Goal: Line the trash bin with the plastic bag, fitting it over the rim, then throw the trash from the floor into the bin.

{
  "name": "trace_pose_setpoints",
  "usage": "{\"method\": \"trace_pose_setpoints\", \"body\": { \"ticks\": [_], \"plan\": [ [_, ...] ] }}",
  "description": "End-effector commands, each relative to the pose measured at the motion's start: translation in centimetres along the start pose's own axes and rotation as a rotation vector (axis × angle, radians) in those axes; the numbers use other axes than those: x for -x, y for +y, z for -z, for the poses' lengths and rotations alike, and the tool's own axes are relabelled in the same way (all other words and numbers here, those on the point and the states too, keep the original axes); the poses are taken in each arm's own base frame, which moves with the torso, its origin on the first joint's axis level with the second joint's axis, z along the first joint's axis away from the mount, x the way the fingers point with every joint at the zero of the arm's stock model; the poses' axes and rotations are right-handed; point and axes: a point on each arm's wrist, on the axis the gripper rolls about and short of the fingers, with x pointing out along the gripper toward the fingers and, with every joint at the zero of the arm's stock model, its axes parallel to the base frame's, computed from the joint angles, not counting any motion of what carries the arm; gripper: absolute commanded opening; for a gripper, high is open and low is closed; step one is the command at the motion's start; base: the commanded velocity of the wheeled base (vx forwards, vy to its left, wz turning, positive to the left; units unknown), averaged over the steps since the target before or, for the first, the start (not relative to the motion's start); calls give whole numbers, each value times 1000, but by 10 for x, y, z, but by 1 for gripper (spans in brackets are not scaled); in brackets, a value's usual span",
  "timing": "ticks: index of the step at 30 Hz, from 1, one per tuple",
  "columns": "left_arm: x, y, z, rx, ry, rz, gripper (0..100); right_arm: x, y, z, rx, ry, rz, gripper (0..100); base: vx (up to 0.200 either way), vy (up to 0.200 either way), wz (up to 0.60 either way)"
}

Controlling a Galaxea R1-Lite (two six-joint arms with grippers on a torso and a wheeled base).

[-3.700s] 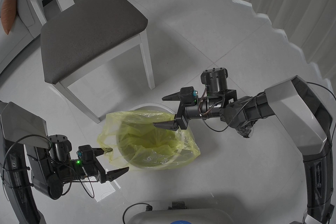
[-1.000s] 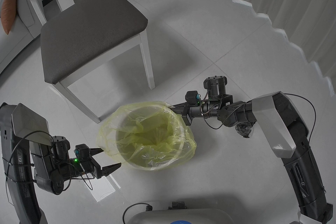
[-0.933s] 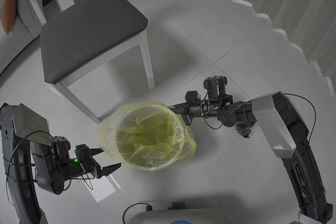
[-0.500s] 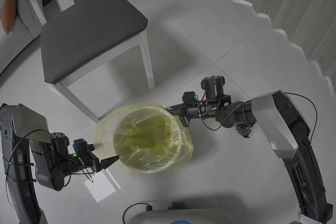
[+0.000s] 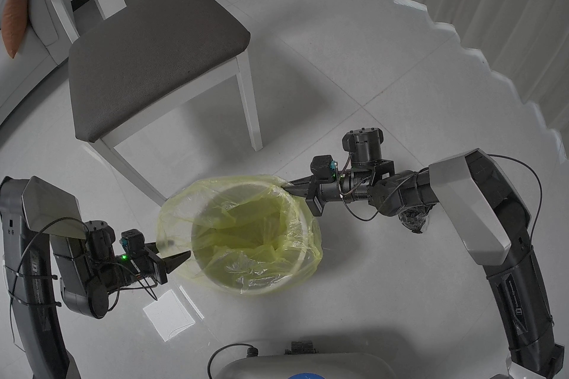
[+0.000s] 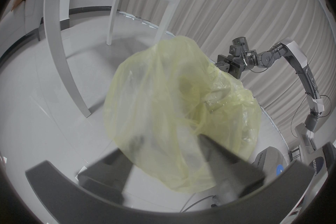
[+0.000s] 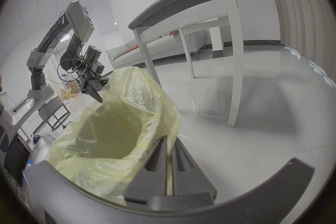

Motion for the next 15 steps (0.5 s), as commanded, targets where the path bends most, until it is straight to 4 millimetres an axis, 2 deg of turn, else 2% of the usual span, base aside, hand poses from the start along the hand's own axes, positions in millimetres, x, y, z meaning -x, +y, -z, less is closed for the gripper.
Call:
{"method": "trace_pose_setpoints", "body": {
  "ticks": [1,5,15],
  "plan": [
    [8,-1,-5,-3,-16,-14,0,3,-1,0,1,1,2,0,0,0,0],
    [10,-1,-4,-1,-13,-14,0,4,-1,-2,2,-1,5,0,0,0,0],
    [-16,3,28,37,58,-4,0,11,-8,14,-24,24,23,0,0,0,0]
  ]
}}
